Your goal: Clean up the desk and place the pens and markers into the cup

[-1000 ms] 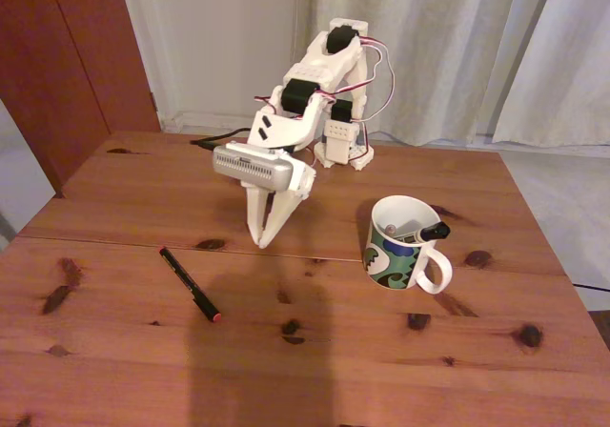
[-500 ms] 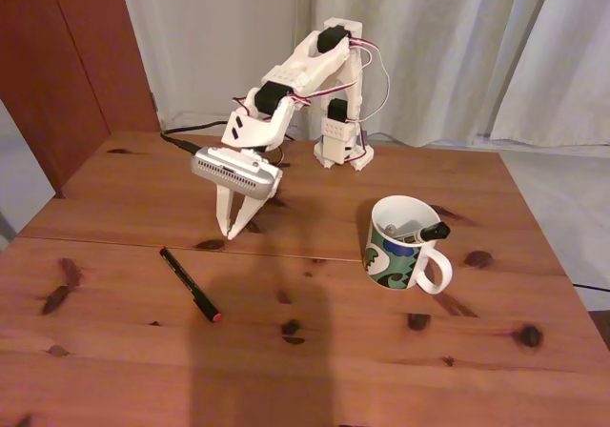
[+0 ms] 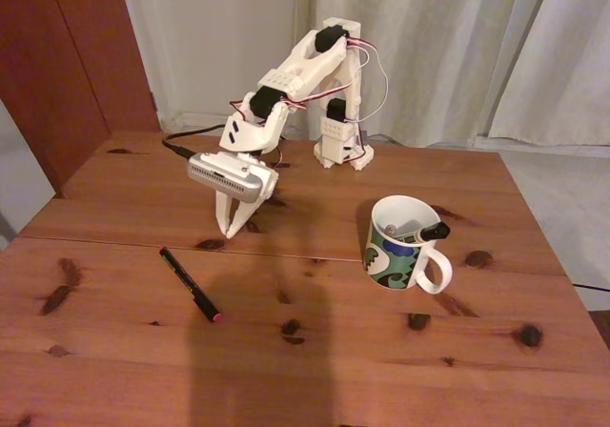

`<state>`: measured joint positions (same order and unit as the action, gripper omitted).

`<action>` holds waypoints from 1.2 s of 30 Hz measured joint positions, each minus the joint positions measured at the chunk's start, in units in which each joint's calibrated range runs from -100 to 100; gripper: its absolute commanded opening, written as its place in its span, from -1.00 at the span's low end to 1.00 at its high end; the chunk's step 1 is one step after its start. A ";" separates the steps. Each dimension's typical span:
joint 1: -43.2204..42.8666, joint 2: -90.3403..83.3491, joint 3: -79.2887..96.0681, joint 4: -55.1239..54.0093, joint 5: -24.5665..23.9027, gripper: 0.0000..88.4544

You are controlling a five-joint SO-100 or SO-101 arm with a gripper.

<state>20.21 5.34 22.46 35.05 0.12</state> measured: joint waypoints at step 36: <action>5.50 0.08 5.69 -8.88 20.12 -0.99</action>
<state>25.71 5.42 28.15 26.17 20.24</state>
